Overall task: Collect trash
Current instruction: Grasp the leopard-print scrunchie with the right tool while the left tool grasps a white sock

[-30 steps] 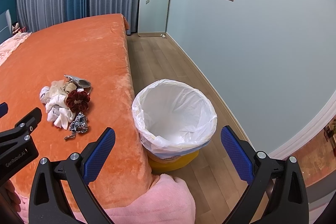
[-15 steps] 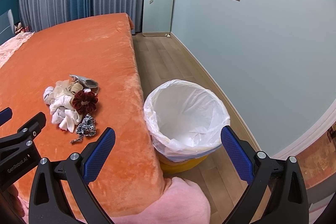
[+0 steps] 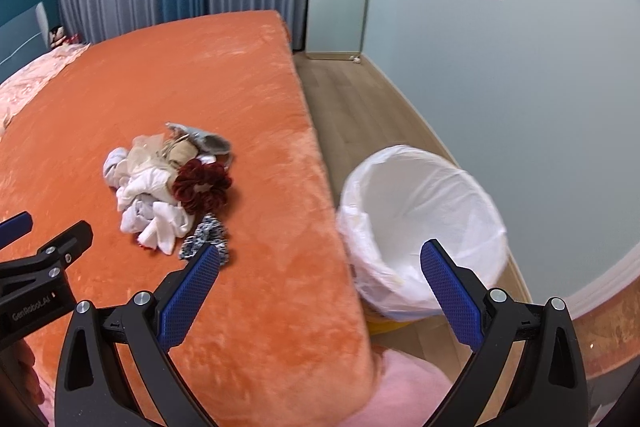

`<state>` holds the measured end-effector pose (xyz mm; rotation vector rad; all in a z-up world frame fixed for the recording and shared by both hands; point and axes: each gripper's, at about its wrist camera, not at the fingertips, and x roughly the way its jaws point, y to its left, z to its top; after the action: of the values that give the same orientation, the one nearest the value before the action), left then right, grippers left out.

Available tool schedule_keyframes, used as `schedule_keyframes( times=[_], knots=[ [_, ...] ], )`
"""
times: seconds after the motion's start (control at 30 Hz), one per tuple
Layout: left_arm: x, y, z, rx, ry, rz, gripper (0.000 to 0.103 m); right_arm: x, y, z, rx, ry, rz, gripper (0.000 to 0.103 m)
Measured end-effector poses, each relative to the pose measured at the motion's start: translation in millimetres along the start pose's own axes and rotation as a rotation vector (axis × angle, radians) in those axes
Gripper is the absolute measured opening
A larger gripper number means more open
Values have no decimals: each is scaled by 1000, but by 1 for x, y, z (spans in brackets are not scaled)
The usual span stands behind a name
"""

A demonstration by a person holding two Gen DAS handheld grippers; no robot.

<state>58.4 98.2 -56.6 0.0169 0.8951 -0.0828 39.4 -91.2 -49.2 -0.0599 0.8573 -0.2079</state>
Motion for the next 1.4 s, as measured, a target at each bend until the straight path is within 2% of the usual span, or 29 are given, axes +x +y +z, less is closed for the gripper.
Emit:
schedule_keyframes(
  times=[0.2, 0.47, 0.6, 0.77, 0.83, 0.87, 0.93, 0.97, 1.1, 1.23, 1.4],
  knots=[
    [38, 17, 4, -35, 50, -18, 93, 32, 32, 0, -49, 24, 43, 94],
    [88, 14, 13, -71, 115, -80, 92, 83, 61, -4, -82, 105, 94, 82],
    [110, 6, 18, -66, 136, -104, 87, 105, 67, -9, -78, 152, 121, 72],
    [135, -4, 21, -63, 181, -140, 68, 129, 70, -16, -46, 211, 189, 56],
    [142, -8, 22, -65, 182, -137, 67, 137, 71, -18, -25, 230, 222, 44],
    [143, -9, 22, -63, 177, -133, 62, 141, 71, -20, -14, 242, 239, 40],
    [144, -11, 23, -53, 167, -121, 53, 146, 70, -23, 15, 264, 283, 24],
    [143, -11, 23, -52, 163, -114, 46, 147, 70, -24, 28, 267, 301, 20],
    [139, -3, 23, -71, 164, -118, 35, 142, 69, -25, 40, 254, 327, 9],
    [127, 0, 22, -78, 158, -120, 23, 124, 61, -20, 55, 224, 330, 7],
    [105, 1, 18, -86, 141, -118, 18, 99, 45, -12, 66, 168, 310, 7]
  ],
)
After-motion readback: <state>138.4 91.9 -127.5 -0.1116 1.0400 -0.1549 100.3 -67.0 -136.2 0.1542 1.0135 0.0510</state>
